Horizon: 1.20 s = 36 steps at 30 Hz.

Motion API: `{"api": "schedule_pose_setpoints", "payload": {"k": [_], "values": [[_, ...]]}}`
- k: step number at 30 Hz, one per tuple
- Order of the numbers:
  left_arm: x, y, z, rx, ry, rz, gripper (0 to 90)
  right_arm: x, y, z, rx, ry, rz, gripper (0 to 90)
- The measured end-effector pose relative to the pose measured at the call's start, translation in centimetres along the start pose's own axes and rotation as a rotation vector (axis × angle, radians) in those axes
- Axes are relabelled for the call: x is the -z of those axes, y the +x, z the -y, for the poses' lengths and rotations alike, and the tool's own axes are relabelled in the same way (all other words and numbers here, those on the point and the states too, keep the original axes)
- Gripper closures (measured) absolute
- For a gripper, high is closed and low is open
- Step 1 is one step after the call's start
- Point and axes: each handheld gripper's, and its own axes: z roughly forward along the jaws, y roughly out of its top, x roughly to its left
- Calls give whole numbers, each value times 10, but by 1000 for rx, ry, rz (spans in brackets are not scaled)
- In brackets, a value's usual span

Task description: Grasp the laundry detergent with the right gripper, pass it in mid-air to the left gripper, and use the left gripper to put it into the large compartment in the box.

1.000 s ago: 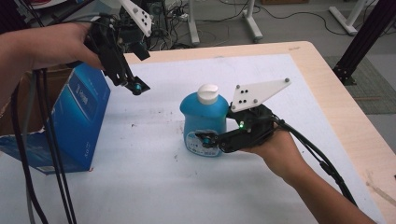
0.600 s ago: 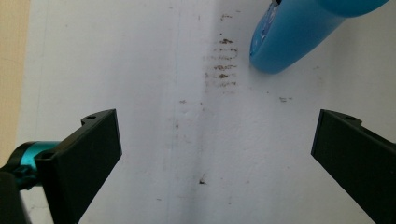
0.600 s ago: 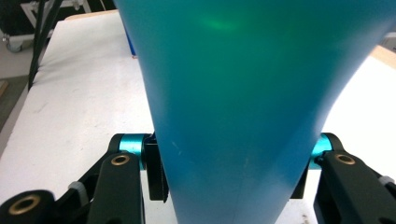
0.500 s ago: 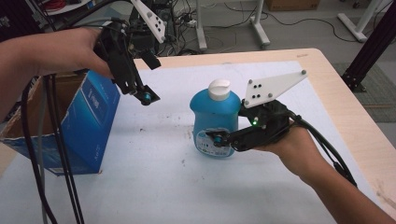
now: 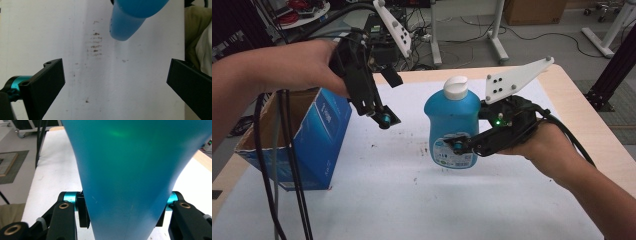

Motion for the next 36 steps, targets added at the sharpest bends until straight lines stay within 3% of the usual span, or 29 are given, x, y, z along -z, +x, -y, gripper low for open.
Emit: {"api": "schedule_pose_setpoints", "payload": {"k": [9, 12, 36], "values": [[4, -11, -12, 16, 20, 33, 16, 0, -4, -11, 27, 24, -44, 467], [7, -16, -18, 12, -13, 52, 17, -5, -3, -15, 33, 25, -64, 466], [4, -25, -39, -14, 55, 54, 16, -39, 5, -44, 61, 53, -127, 465]]}}
